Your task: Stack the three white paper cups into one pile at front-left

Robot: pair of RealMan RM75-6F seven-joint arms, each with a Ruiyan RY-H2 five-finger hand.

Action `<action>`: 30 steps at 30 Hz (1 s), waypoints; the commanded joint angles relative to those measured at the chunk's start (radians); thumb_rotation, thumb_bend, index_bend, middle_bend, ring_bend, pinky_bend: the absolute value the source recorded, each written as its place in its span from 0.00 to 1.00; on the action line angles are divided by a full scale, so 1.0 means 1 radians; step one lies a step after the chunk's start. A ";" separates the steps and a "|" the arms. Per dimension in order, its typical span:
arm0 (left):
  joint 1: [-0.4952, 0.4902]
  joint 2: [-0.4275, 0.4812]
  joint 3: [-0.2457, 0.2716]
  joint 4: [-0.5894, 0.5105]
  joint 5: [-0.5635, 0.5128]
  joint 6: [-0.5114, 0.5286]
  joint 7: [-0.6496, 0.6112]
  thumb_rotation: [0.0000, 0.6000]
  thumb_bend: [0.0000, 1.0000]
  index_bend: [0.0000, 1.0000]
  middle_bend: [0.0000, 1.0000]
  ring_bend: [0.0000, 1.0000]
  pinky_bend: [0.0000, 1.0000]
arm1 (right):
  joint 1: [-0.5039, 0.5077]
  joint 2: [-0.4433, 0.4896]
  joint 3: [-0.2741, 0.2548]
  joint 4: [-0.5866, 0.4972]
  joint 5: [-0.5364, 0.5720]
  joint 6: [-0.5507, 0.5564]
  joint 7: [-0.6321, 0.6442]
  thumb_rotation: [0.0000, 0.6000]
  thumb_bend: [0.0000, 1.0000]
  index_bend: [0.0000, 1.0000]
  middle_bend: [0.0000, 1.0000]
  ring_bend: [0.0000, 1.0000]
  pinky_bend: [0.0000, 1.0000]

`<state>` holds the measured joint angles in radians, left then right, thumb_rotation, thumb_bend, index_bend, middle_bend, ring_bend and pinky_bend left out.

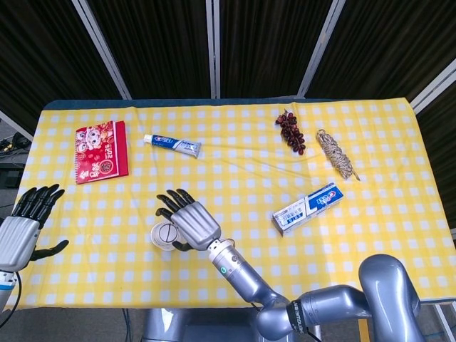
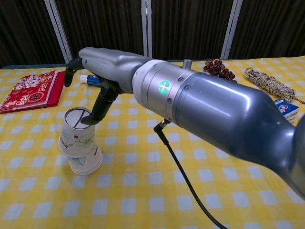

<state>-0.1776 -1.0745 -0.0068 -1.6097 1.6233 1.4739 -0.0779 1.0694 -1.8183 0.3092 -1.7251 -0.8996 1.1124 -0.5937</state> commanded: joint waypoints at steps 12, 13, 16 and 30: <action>0.001 -0.001 -0.002 -0.001 0.000 0.004 0.005 1.00 0.16 0.00 0.00 0.00 0.00 | -0.026 0.025 -0.018 0.010 0.017 0.031 -0.055 1.00 0.15 0.27 0.05 0.00 0.06; 0.001 -0.001 -0.001 -0.002 0.001 0.004 0.005 1.00 0.16 0.00 0.00 0.00 0.00 | -0.026 0.022 -0.020 0.015 0.017 0.028 -0.055 1.00 0.15 0.26 0.05 0.00 0.06; 0.002 -0.001 0.000 -0.003 0.002 0.004 0.005 1.00 0.16 0.00 0.00 0.00 0.00 | -0.026 0.009 -0.020 0.033 0.016 0.024 -0.048 1.00 0.12 0.26 0.05 0.00 0.05; -0.002 0.001 -0.001 0.004 -0.006 -0.007 -0.015 1.00 0.16 0.00 0.00 0.00 0.00 | -0.015 -0.084 0.018 0.121 -0.033 0.038 0.009 1.00 0.06 0.24 0.05 0.00 0.05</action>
<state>-0.1795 -1.0739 -0.0080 -1.6067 1.6183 1.4677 -0.0919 1.0512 -1.8935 0.3214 -1.6117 -0.9253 1.1462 -0.5896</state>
